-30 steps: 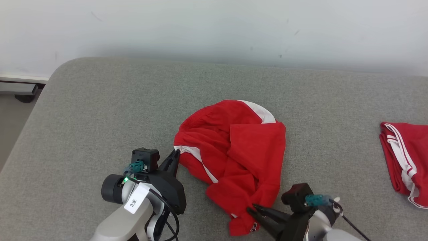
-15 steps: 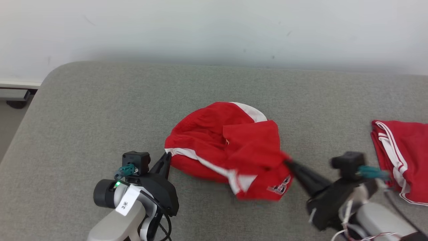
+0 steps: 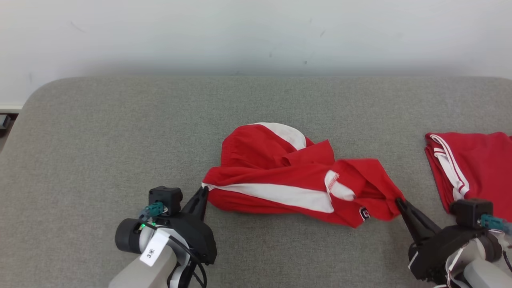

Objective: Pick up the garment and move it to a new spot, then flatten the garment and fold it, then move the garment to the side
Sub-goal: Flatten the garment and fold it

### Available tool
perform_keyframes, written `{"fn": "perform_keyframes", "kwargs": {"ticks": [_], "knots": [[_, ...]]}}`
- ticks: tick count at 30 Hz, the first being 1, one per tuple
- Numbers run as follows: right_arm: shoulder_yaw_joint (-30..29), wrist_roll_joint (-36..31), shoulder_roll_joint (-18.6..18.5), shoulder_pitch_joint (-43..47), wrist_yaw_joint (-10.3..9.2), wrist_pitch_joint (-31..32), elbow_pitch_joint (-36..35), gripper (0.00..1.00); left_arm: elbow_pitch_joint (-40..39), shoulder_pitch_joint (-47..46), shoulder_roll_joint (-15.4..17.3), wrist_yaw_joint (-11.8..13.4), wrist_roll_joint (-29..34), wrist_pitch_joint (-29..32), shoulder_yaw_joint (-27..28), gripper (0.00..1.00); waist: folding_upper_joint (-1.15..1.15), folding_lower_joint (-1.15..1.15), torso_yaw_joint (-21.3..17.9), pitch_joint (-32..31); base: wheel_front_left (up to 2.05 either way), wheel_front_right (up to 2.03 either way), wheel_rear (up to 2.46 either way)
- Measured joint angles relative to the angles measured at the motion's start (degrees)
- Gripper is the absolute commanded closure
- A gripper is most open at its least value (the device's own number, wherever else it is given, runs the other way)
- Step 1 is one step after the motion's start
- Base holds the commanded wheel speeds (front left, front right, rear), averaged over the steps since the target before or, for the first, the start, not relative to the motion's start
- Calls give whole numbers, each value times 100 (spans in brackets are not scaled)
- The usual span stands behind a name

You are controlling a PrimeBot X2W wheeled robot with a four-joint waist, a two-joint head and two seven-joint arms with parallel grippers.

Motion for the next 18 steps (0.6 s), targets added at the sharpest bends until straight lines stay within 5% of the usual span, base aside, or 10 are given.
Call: {"fn": "perform_keyframes", "kwargs": {"ticks": [2, 4, 18], "knots": [[10, -4, 8, 78, -62, 24, 134, 68, -24, -4, -54, 0, 51, 0, -12, 100, 0, 0, -15, 30, 0, 0, 0], [9, 5, 67, 89, -97, 23, 214, 0, -35, -5, -79, 0, 73, 0, -12, 100, 0, 0, -21, 46, 0, 0, 0], [12, -124, 37, -134, -118, -143, -189, 0, -33, -4, -35, 24, 92, 0, 43, 100, 0, 0, -98, 29, 0, 0, 0]]}}
